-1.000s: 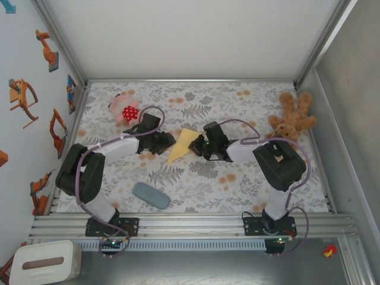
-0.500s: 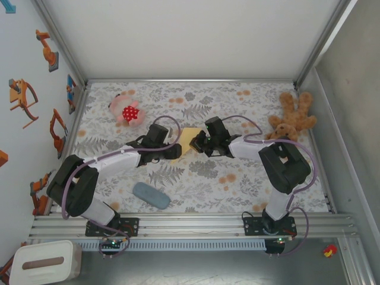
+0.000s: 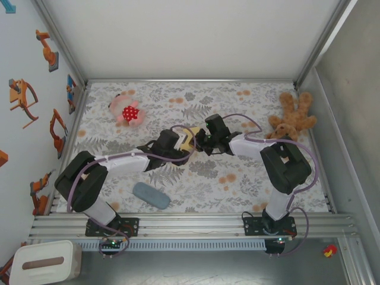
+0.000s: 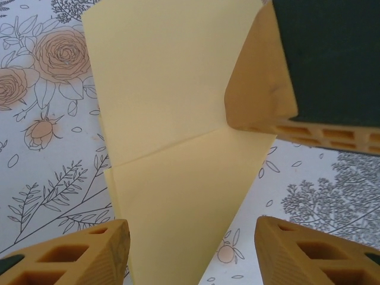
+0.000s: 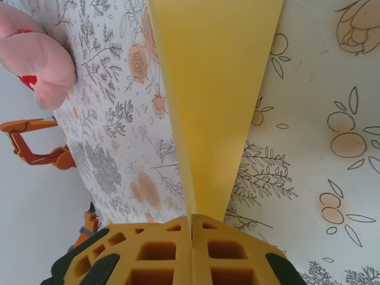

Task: Fold a paper plane with a square sheet of paper (pick it up from the middle)
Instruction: Fold the wing for the fifth time at the center of the table.

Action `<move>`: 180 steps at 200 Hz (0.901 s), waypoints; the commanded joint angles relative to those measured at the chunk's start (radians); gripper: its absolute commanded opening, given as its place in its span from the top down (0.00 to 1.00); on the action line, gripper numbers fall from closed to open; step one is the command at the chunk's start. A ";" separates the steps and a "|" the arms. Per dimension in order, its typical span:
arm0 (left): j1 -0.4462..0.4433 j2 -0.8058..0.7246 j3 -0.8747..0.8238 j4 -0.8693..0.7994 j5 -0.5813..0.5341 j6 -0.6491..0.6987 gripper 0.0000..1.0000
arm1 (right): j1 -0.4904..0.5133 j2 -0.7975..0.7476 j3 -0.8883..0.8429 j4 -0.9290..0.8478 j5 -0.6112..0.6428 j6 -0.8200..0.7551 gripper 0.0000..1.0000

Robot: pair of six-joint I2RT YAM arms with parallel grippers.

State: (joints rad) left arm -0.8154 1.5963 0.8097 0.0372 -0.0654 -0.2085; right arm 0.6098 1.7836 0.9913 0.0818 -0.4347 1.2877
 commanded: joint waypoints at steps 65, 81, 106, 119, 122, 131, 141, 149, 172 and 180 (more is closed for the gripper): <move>-0.019 0.079 0.031 0.072 -0.103 0.096 0.57 | -0.013 -0.008 0.032 -0.031 -0.039 0.031 1.00; -0.019 0.083 0.026 0.079 -0.095 0.099 0.61 | -0.016 -0.009 0.031 -0.030 -0.044 0.038 1.00; -0.019 0.087 0.025 0.082 -0.091 0.104 0.66 | -0.019 -0.006 0.032 -0.034 -0.047 0.043 1.00; -0.019 0.088 0.024 0.086 -0.091 0.108 0.68 | -0.021 -0.005 0.032 -0.037 -0.051 0.047 1.00; -0.019 0.088 0.023 0.086 -0.091 0.110 0.68 | -0.021 -0.005 0.033 -0.038 -0.051 0.046 1.00; -0.019 0.088 0.023 0.085 -0.089 0.111 0.68 | -0.022 -0.005 0.034 -0.042 -0.053 0.046 1.00; -0.019 0.085 0.022 0.087 -0.087 0.113 0.69 | -0.022 -0.004 0.036 -0.046 -0.055 0.044 1.00; -0.019 0.083 0.021 0.088 -0.089 0.115 0.69 | -0.022 -0.003 0.039 -0.049 -0.054 0.043 0.99; -0.027 0.073 0.011 0.098 -0.095 0.132 0.62 | -0.024 -0.002 0.041 -0.054 -0.057 0.044 0.99; -0.035 0.070 0.009 0.100 -0.105 0.142 0.59 | -0.024 -0.002 0.041 -0.059 -0.058 0.045 0.99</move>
State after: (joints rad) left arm -0.8349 1.6733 0.8192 0.1173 -0.1501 -0.1020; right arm 0.5911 1.7836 1.0008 0.0525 -0.4755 1.3205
